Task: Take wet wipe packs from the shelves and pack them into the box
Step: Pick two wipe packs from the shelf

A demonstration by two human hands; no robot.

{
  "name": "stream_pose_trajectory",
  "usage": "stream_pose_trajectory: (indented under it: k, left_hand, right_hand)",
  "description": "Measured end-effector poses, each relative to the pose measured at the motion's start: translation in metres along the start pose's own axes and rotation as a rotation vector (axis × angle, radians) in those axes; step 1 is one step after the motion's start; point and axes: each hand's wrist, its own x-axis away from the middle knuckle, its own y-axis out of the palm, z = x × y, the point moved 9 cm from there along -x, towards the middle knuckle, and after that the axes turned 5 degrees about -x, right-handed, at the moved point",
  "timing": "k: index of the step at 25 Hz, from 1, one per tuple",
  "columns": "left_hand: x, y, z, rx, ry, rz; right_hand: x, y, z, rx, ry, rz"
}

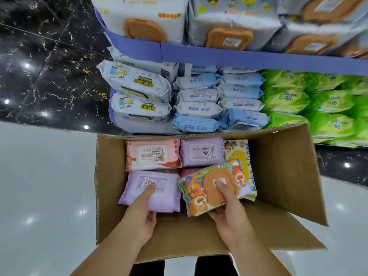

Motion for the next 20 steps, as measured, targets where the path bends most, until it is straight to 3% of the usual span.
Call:
stream_pose_trajectory:
  k: [3,7,13,20]
  left_hand:
    - [0.069,0.001,0.033,-0.110,0.188,-0.055]
    - [0.188,0.043,0.107,-0.320,0.440,-0.281]
    - [0.372,0.087,0.226,-0.603,0.756,-0.334]
    - [0.529,0.086,0.317,-0.816,1.119,-0.383]
  right_hand:
    - [0.058,0.008,-0.044,0.084,-0.103,-0.056]
    - [0.155,0.038,-0.115,0.147,-0.228,-0.120]
    - [0.318,0.090,-0.214,0.125,-0.434,-0.165]
    - [0.440,0.133,-0.282,0.307,-0.631,-0.191]
